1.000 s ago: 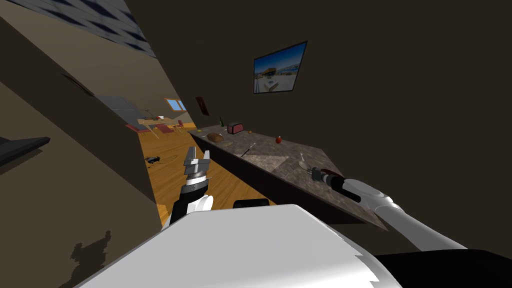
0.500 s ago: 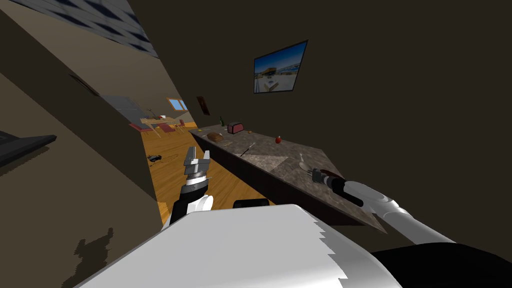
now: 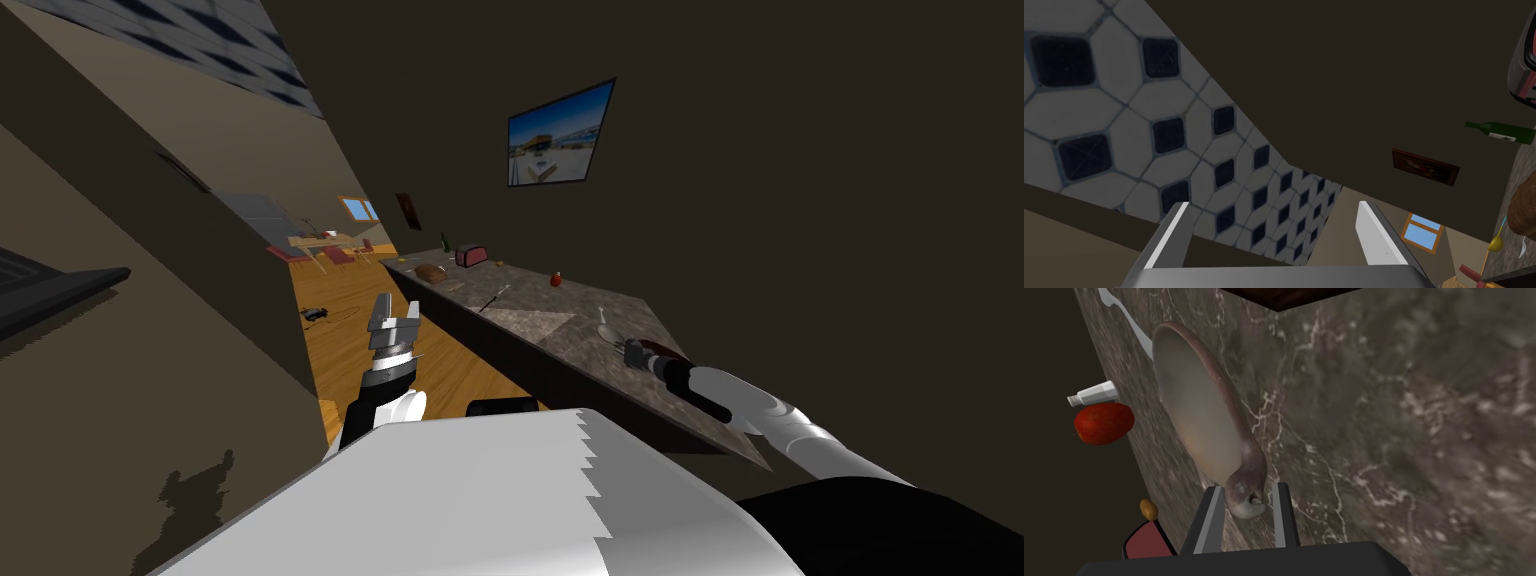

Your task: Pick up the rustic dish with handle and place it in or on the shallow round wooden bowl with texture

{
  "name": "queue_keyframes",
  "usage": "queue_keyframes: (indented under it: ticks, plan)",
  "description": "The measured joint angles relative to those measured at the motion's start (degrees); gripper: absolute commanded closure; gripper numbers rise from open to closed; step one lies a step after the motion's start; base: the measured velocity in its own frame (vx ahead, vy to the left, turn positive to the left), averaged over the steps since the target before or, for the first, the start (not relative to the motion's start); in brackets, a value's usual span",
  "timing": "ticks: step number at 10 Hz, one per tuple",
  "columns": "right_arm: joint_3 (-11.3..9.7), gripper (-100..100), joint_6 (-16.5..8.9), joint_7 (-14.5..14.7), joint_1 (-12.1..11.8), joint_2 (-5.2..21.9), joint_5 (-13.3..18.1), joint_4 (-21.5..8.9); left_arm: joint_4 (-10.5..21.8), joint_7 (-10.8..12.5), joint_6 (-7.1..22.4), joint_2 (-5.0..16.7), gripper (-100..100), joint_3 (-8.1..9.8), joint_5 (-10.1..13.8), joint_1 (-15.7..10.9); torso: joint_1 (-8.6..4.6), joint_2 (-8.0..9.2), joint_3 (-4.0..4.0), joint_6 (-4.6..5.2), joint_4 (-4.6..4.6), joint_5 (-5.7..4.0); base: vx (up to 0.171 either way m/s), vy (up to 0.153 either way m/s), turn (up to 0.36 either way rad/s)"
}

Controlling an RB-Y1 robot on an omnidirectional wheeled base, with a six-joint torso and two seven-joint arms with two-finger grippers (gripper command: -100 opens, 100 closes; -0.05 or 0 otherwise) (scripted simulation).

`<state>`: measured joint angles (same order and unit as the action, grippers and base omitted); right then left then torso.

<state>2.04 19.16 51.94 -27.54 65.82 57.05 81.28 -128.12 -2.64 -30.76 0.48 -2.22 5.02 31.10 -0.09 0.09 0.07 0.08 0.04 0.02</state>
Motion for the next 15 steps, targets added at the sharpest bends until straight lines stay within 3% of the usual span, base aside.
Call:
queue_keyframes:
  ticks: [4, 5, 6, 7, 8, 10, 12, 15]
  plan:
    - [0.47, 100, -3.97, -4.00, -4.10, 0.91, 1.83, 6.08, 0.00, 0.00, 0.00, 0.00, 0, 0.00, 0.00, 0.00, 0.04, 0.00, 0.02, 0.00, 0.03, 0.01, -0.008, -0.032, 0.018]
    - [0.48, 0, -4.04, -4.10, -4.13, 0.92, 1.85, 6.21, 0.00, 0.00, 0.00, 0.00, 0, 0.00, 0.00, 0.00, 0.10, -0.01, 0.01, 0.00, 0.03, 0.02, 0.000, 0.000, 0.000]
    - [0.48, 100, -4.04, -4.09, -4.13, 0.92, 1.85, 6.19, 0.00, 0.00, 0.00, 0.00, 0, 0.00, 0.00, 0.00, 0.14, -0.03, 0.00, 0.00, 0.02, 0.03, -0.087, 0.016, -0.162]
    - [-0.11, 100, -4.66, -3.93, -2.78, 1.97, 3.07, 7.01, 0.00, 0.00, 0.00, -0.01, 0, 0.00, 0.00, 0.00, 0.24, 0.22, 0.14, 0.03, 0.09, 0.10, -0.096, 0.030, -0.058]
    - [0.61, 100, -4.60, -3.36, -2.57, 2.36, 3.52, 7.39, 0.00, 0.00, 0.00, -0.01, 0, -0.01, 0.00, -0.01, 0.32, 0.33, 0.22, 0.02, 0.12, 0.12, -0.057, 0.021, -0.041]
    - [2.23, 100, -4.58, -2.19, -3.45, 4.17, 4.91, 9.64, 0.00, 0.00, 0.00, -0.01, 0, 0.00, 0.00, 0.00, 0.31, 0.26, 0.19, 0.03, 0.13, 0.18, -0.042, -0.003, -0.094]
    - [3.47, 100, -3.60, -0.10, -2.90, 5.34, 6.48, 10.23, 0.00, 0.00, 0.00, 0.00, 0, 0.00, 0.00, 0.00, 0.20, 0.23, 0.18, 0.02, 0.12, 0.15, -0.045, -0.029, -0.106]
    - [5.36, 100, -2.99, 2.12, -3.53, 9.05, 9.11, 12.52, 0.00, 0.00, 0.00, 0.00, 0, 0.00, 0.00, 0.00, 0.17, 0.23, 0.17, 0.02, 0.12, 0.15, -0.035, -0.038, -0.095]
